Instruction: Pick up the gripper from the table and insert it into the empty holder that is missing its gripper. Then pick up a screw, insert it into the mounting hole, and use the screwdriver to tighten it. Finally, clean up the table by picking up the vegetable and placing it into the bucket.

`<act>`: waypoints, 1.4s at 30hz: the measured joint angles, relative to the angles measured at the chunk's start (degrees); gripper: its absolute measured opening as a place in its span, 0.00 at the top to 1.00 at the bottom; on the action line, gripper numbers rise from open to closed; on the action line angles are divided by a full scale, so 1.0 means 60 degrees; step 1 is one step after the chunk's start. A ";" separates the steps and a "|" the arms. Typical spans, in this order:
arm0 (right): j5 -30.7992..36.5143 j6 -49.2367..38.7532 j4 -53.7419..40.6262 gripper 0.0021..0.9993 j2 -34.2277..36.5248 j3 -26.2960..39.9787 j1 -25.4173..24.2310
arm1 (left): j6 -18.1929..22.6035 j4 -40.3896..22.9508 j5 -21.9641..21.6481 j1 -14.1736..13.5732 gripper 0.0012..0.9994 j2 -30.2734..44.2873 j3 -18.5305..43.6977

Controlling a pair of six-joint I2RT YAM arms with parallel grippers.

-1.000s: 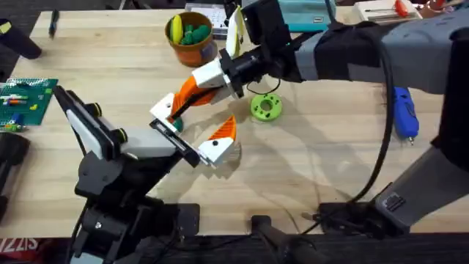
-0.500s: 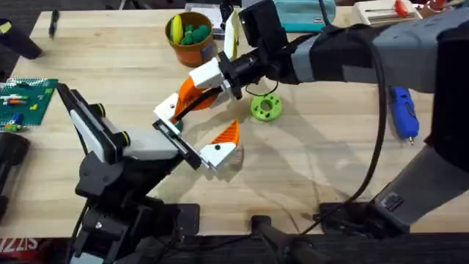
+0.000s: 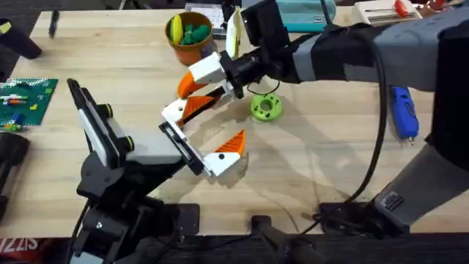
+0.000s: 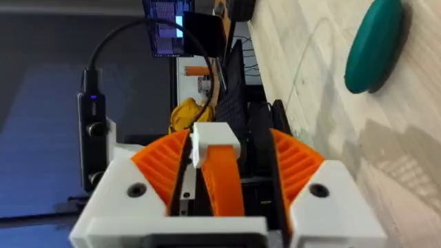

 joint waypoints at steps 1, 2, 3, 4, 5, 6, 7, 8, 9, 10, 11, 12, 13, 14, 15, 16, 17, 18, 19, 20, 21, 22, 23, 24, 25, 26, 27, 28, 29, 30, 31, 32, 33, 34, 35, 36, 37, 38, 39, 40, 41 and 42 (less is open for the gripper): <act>0.0000 0.0000 0.0005 0.34 0.0000 0.0000 0.0000 | 0.0001 0.0000 0.0058 -0.0007 0.01 0.0000 0.0000; 0.0000 0.0002 0.0007 0.32 0.0000 0.0000 -0.0002 | 0.0001 0.0000 0.0106 -0.0008 0.01 0.0000 0.0000; 0.0000 0.0013 0.0003 0.29 0.0000 0.0000 -0.0013 | 0.0001 0.0000 0.0137 -0.0008 0.01 0.0000 0.0000; 0.0000 0.0025 -0.0005 0.23 0.0000 0.0000 -0.0027 | 0.0001 0.0000 0.0151 -0.0008 0.01 0.0000 0.0000; 0.0005 0.0025 -0.0005 0.15 0.0000 0.0000 -0.0044 | 0.0001 0.0000 0.0162 -0.0008 0.01 0.0000 0.0000; 0.0007 0.0015 0.0008 0.07 0.0000 0.0000 -0.0067 | 0.0001 0.0000 0.0175 -0.0008 0.01 0.0000 0.0000; 0.0007 0.0001 0.0015 0.02 0.0000 0.0000 -0.0098 | 0.0001 -0.0002 0.0181 -0.0008 0.01 0.0000 0.0000; 0.0007 -0.0004 0.0010 0.01 0.0000 0.0000 -0.0136 | 0.0001 -0.0004 0.0185 -0.0008 0.01 0.0000 0.0000; 0.0035 -0.0001 0.0007 0.01 0.0000 0.0000 -0.0179 | 0.0001 -0.0004 0.0194 -0.0008 0.01 0.0000 0.0000; 0.0077 0.0000 0.0007 0.01 0.0000 0.0000 -0.0215 | 0.0001 -0.0004 0.0204 -0.0008 0.01 0.0000 0.0000; 0.0142 0.0000 0.0010 0.01 0.0000 0.0000 -0.0245 | 0.0001 -0.0004 0.0213 -0.0008 0.01 0.0000 0.0000; 0.0240 0.0000 0.0030 0.01 0.0000 0.0000 -0.0279 | 0.0001 -0.0004 0.0215 -0.0008 0.01 0.0000 0.0000; 0.0370 -0.0002 0.0063 0.01 0.0000 0.0000 -0.0310 | 0.0001 -0.0004 0.0215 -0.0008 0.01 0.0000 0.0000; 0.0535 -0.0004 0.0136 0.01 0.0000 -0.0002 -0.0345 | 0.0001 -0.0004 0.0215 -0.0008 0.01 0.0000 0.0000; 0.0752 -0.0004 0.0256 0.01 0.0000 -0.0004 -0.0381 | 0.0001 -0.0004 0.0218 -0.0008 0.01 0.0000 0.0000; 0.0987 -0.0004 0.0373 0.01 0.0000 -0.0004 -0.0412 | 0.0001 -0.0004 0.0219 -0.0008 0.01 0.0000 0.0000; 0.1253 -0.0006 0.0509 0.01 0.0000 -0.0006 -0.0442 | 0.0001 -0.0004 0.0219 -0.0008 0.01 0.0000 0.0000; 0.1536 -0.0005 0.0641 0.01 0.0000 -0.0007 -0.0476 | 0.0001 -0.0004 0.0219 -0.0008 0.01 0.0000 0.0000; 0.1854 -0.0004 0.0755 0.01 0.0000 -0.0007 -0.0519 | 0.0001 -0.0004 0.0219 -0.0008 0.01 0.0000 0.0000; 0.2169 -0.0008 0.0831 0.01 0.0000 -0.0007 -0.0564 | 0.0001 -0.0004 0.0221 -0.0008 0.01 0.0000 0.0000; 0.2452 -0.0029 0.0859 0.01 0.0000 -0.0007 -0.0606 | 0.0001 -0.0004 0.0223 -0.0008 0.01 0.0000 0.0000; 0.2704 -0.0050 0.0861 0.01 0.0000 -0.0007 -0.0645 | 0.0001 -0.0004 0.0223 -0.0008 0.01 0.0000 0.0000; 0.2958 -0.0093 0.0860 0.01 0.0000 -0.0007 -0.0685 | 0.0001 -0.0004 0.0223 -0.0008 0.01 0.0000 0.0000; 0.3195 -0.0168 0.0855 0.01 -0.0002 -0.0005 -0.0725 | 0.0001 -0.0004 0.0223 -0.0008 0.01 0.0000 0.0000; 0.3420 -0.0268 0.0828 0.01 -0.0010 0.0001 -0.0769 | 0.0001 -0.0004 0.0223 -0.0008 0.01 0.0000 0.0000; 0.3669 -0.0418 0.0606 0.00 -0.0040 0.0036 -0.0819 | 0.0001 -0.0004 0.0223 -0.0008 0.01 0.0000 0.0000; 0.4514 -0.1208 -0.1062 0.00 -0.0421 0.0219 -0.0965 | 0.0001 -0.0004 0.0231 -0.0008 0.01 0.0000 0.0000; 0.4860 -0.1594 -0.1914 0.00 -0.0627 0.0343 -0.0994 | 0.0001 -0.0004 0.0243 -0.0008 0.01 0.0000 0.0000; 0.5199 -0.2001 -0.2696 0.00 -0.0850 0.0475 -0.1025 | 0.0001 -0.0004 0.0250 -0.0008 0.01 0.0000 0.0000; 0.5538 -0.2430 -0.3386 0.00 -0.1083 0.0631 -0.1054 | 0.0001 -0.0004 0.0259 -0.0008 0.01 0.0000 0.0000; 0.5921 -0.2911 -0.4151 0.00 -0.1315 0.0849 -0.1068 | 0.0001 -0.0004 0.0274 -0.0008 0.01 0.0000 0.0000; 0.6320 -0.3379 -0.4850 0.00 -0.1547 0.1064 -0.1071 | 0.0001 -0.0004 0.0285 -0.0008 0.01 0.0000 0.0000; 0.6690 -0.3802 -0.5395 0.00 -0.1780 0.1237 -0.1069 | 0.0001 -0.0004 0.0288 -0.0008 0.01 0.0000 0.0000; 0.7066 -0.4192 -0.5887 0.00 -0.2017 0.1389 -0.1067 | 0.0001 -0.0004 0.0292 -0.0008 0.01 0.0000 0.0000; 0.7459 -0.4533 -0.6347 0.00 -0.2262 0.1510 -0.1059 | 0.0001 -0.0004 0.0295 -0.0008 0.01 0.0000 0.0000; 0.7832 -0.4810 -0.6734 0.00 -0.2508 0.1582 -0.1051 | 0.0001 -0.0004 0.0297 -0.0008 0.01 0.0000 0.0000; 0.8231 -0.5042 -0.7128 0.00 -0.2760 0.1627 -0.1044 | 0.0001 -0.0004 0.0306 -0.0008 0.01 0.0000 0.0000; 0.8647 -0.5231 -0.7548 0.00 -0.3005 0.1649 -0.1034 | 0.0001 -0.0004 0.0318 -0.0008 0.01 0.0000 0.0000; 0.9052 -0.5393 -0.7953 0.00 -0.3245 0.1650 -0.1029 | 0.0001 -0.0004 0.0321 -0.0008 0.01 0.0000 0.0000; 0.9463 -0.5553 -0.8337 0.00 -0.3490 0.1650 -0.1027 | 0.0001 -0.0004 0.0325 -0.0008 0.01 0.0000 0.0000; 0.9831 -0.5716 -0.8673 0.00 -0.3721 0.1652 -0.1027 | 0.0001 -0.0004 0.0328 -0.0008 0.01 0.0000 0.0000; 1.0146 -0.5878 -0.8992 0.00 -0.3947 0.1654 -0.1029 | 0.0001 -0.0004 0.0328 -0.0008 0.01 0.0000 0.0000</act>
